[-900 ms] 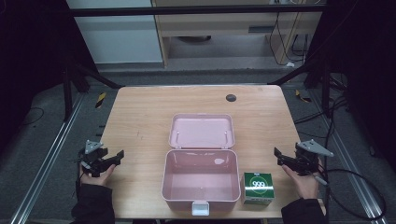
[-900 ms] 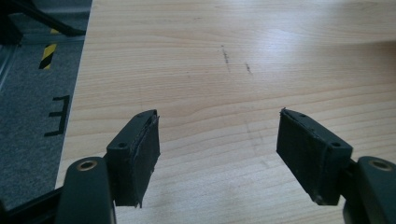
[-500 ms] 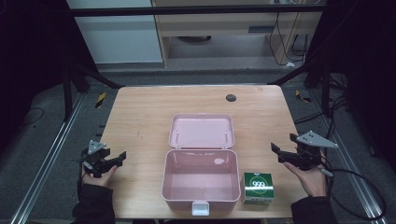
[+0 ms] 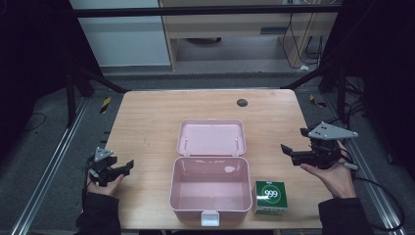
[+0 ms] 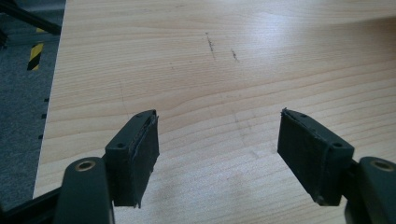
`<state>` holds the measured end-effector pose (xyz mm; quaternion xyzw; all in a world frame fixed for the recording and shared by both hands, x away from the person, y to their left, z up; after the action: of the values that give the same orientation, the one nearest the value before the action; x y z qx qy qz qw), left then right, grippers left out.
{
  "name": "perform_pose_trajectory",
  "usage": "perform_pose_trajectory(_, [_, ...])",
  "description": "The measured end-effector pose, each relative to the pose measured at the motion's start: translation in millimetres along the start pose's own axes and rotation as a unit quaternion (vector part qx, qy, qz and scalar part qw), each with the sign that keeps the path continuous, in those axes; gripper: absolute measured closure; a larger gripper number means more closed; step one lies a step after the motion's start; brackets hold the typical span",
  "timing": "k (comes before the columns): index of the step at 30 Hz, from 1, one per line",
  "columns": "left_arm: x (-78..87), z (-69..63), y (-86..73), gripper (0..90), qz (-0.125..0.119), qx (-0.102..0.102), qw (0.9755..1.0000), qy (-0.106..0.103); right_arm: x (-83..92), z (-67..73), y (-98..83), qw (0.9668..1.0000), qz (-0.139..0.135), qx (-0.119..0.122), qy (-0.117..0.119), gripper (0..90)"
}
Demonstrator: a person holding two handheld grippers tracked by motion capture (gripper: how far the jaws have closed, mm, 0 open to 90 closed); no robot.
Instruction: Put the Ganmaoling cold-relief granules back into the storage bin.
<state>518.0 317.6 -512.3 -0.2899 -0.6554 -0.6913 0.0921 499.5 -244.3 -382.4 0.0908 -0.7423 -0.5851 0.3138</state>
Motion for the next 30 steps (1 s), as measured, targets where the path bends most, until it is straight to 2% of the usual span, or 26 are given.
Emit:
perform_pose_trajectory(2, [-0.1, -0.6, -0.1, 28.2, 0.001, -0.001, 1.0, -0.002, 1.3, 2.2, 5.7, 0.9995, 0.015, 0.027, 0.005, 15.3])
perform_pose_trajectory(5, [-0.8, -1.3, -0.6, 28.2, 0.002, -0.002, 1.0, -0.005, 1.8, 5.9, 9.5, 0.998, 0.033, 0.052, 0.013, 15.0])
perform_pose_trajectory(7, [-1.4, -1.6, -1.4, 28.1, 0.007, -0.005, 1.0, -0.005, 2.1, 14.1, 13.4, 0.995, 0.052, 0.078, 0.036, 14.4])
perform_pose_trajectory(9, [-2.0, -2.4, -1.6, 28.1, 0.007, -0.006, 0.9999, -0.007, 2.3, 16.1, 14.2, 0.9939, 0.057, 0.085, 0.042, 14.0])
perform_pose_trajectory(10, [-2.0, -2.6, -1.6, 28.1, 0.008, -0.008, 0.9999, -0.008, 2.7, 23.1, 16.7, 0.9909, 0.067, 0.098, 0.063, 13.2])
perform_pose_trajectory(12, [-2.3, -3.0, -1.8, 28.0, 0.009, -0.008, 0.9999, -0.009, 2.9, 25.1, 17.5, 0.99, 0.071, 0.102, 0.068, 12.8])
perform_pose_trajectory(13, [-2.7, -3.5, -2.3, 27.9, 0.01, -0.008, 0.9999, -0.01, 3.6, 31.2, 19.2, 0.9866, 0.083, 0.113, 0.083, 11.9])
perform_pose_trajectory(14, [-2.9, -3.7, -2.6, 27.9, 0.012, -0.009, 0.9998, -0.01, 4.0, 33.1, 19.6, 0.9852, 0.088, 0.118, 0.088, 11.6])
perform_pose_trajectory(15, [-2.9, -3.7, -2.6, 27.8, 0.012, -0.009, 0.9998, -0.01, 4.0, 33.1, 19.6, 0.9852, 0.088, 0.118, 0.088, 11.6])
perform_pose_trajectory(19, [-3.2, -4.8, -2.8, 28.1, 0.015, -0.012, 0.9997, -0.014, 6.3, 43.7, 20.3, 0.9762, 0.112, 0.148, 0.112, 11.2])
perform_pose_trajectory(20, [-3.8, -6.2, -3.3, 28.1, 0.017, -0.015, 0.9996, -0.015, 6.6, 45.5, 20.1, 0.9745, 0.117, 0.152, 0.116, 11.0])
perform_pose_trajectory(21, [-3.8, -6.2, -3.3, 28.1, 0.017, -0.015, 0.9996, -0.015, 6.6, 45.5, 20.1, 0.9745, 0.117, 0.152, 0.116, 11.0])
perform_pose_trajectory(22, [-4.0, -6.6, -3.5, 28.2, 0.018, -0.019, 0.9995, -0.016, 6.9, 49.5, 19.0, 0.9701, 0.13, 0.162, 0.126, 10.5])
perform_pose_trajectory(23, [-4.3, -7.0, -3.6, 28.2, 0.019, -0.019, 0.9995, -0.016, 6.9, 49.5, 19.0, 0.9701, 0.13, 0.162, 0.126, 10.5])
perform_pose_trajectory(24, [-4.6, -7.4, -3.7, 28.2, 0.019, -0.02, 0.9995, -0.016, 6.9, 51.1, 18.6, 0.9684, 0.133, 0.167, 0.13, 10.4])
perform_pose_trajectory(25, [-4.9, -7.7, -3.8, 28.1, 0.019, -0.019, 0.9995, -0.016, 7.9, 55.8, 17.1, 0.9627, 0.148, 0.178, 0.14, 9.8])
perform_pose_trajectory(26, [-4.9, -7.7, -3.8, 28.0, 0.019, -0.019, 0.9995, -0.016, 7.9, 55.8, 17.1, 0.9627, 0.148, 0.178, 0.14, 9.8])
perform_pose_trajectory(28, [-5.1, -7.4, -4.1, 27.9, 0.02, -0.02, 0.9995, -0.016, 8.4, 59.9, 16.1, 0.9592, 0.155, 0.185, 0.147, 9.6])
perform_pose_trajectory(30, [-5.3, -7.2, -4.5, 27.8, 0.021, -0.021, 0.9994, -0.017, 8.9, 66.1, 13.9, 0.9526, 0.17, 0.197, 0.158, 9.0])
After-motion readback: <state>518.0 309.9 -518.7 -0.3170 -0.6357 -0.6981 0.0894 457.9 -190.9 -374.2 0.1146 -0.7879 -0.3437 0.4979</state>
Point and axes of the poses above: each handheld gripper's, and its own axes: x roughly backward along the jaws, y roughly out of its top, z roughly to its left, the point moved 7 cm from there along -x, roughly forward along the jaws, and after that the axes turned 8 degrees about -z, right-handed, at the moved point
